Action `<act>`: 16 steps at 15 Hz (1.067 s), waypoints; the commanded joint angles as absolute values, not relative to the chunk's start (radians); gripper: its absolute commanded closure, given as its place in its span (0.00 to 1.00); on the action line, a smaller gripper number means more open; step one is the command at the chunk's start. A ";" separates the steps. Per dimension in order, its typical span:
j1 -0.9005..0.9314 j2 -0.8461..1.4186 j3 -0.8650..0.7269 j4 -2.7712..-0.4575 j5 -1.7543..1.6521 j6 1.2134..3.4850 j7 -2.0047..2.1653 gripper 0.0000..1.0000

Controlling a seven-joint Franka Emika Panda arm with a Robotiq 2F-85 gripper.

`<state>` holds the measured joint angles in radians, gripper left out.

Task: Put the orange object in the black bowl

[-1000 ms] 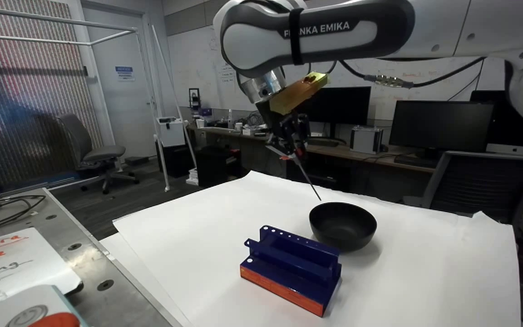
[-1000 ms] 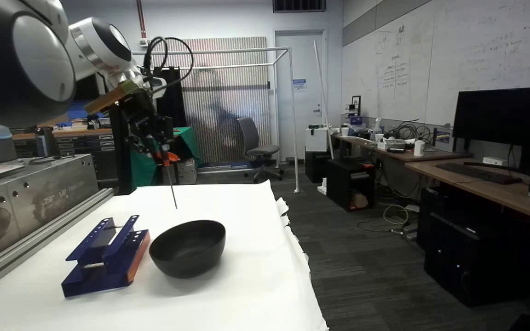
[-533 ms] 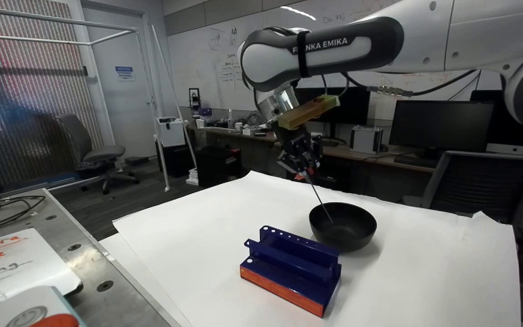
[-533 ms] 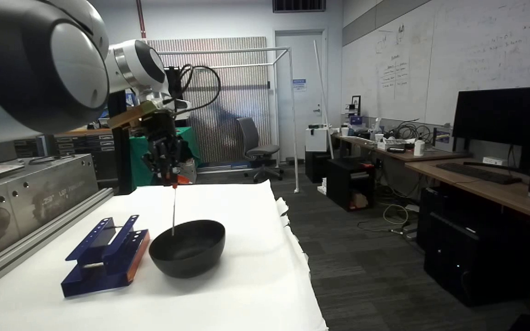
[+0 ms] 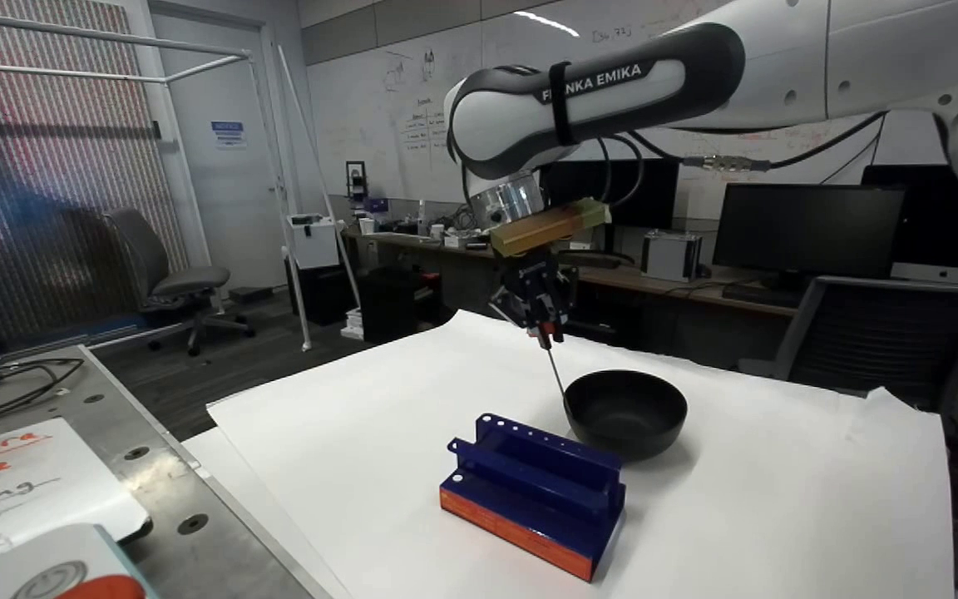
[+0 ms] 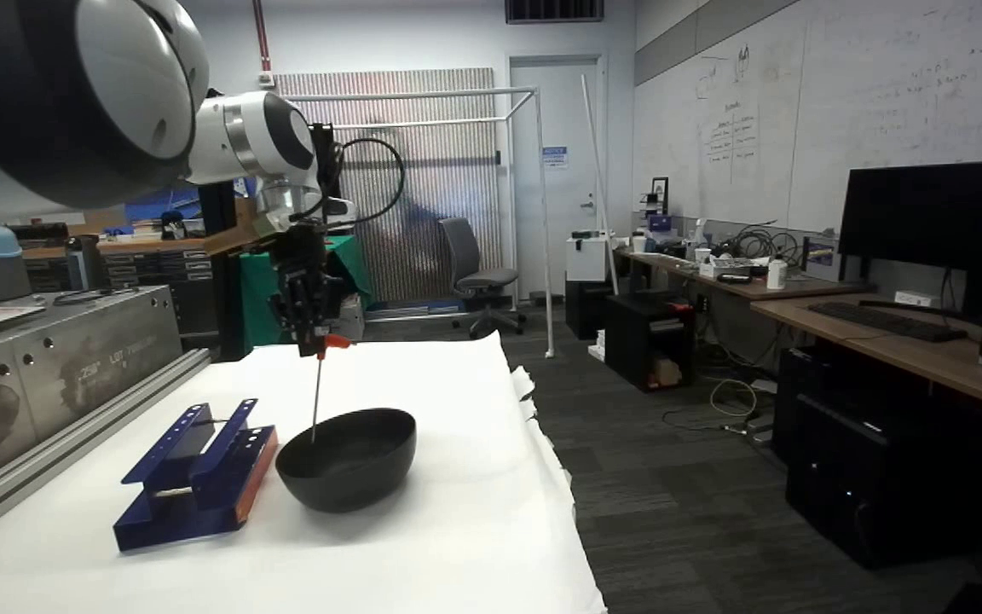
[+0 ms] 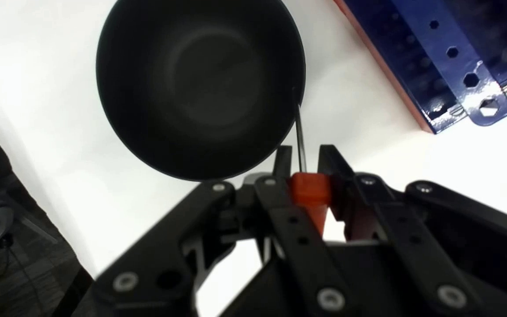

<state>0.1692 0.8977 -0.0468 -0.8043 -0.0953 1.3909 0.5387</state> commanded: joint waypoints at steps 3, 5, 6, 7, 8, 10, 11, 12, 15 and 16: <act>0.161 0.722 -0.072 -1.120 -0.106 1.564 0.602 0.90; 0.157 0.680 -0.078 -1.207 -0.109 1.602 0.609 0.90; 0.156 0.659 -0.082 -1.251 -0.111 1.621 0.610 0.90; 0.154 0.638 -0.082 -1.295 -0.107 1.640 0.609 0.89; 0.155 0.617 -0.086 -1.335 -0.109 1.654 0.610 0.90; 0.155 0.586 -0.089 -1.400 -0.114 1.680 0.613 0.89; 0.154 0.574 -0.088 -1.425 -0.117 1.689 0.611 0.89; 0.155 0.570 -0.088 -1.439 -0.121 1.699 0.611 0.89; 0.154 0.565 -0.086 -1.462 -0.126 1.697 0.615 0.54; 0.152 0.565 -0.084 -1.465 -0.122 1.697 0.615 0.53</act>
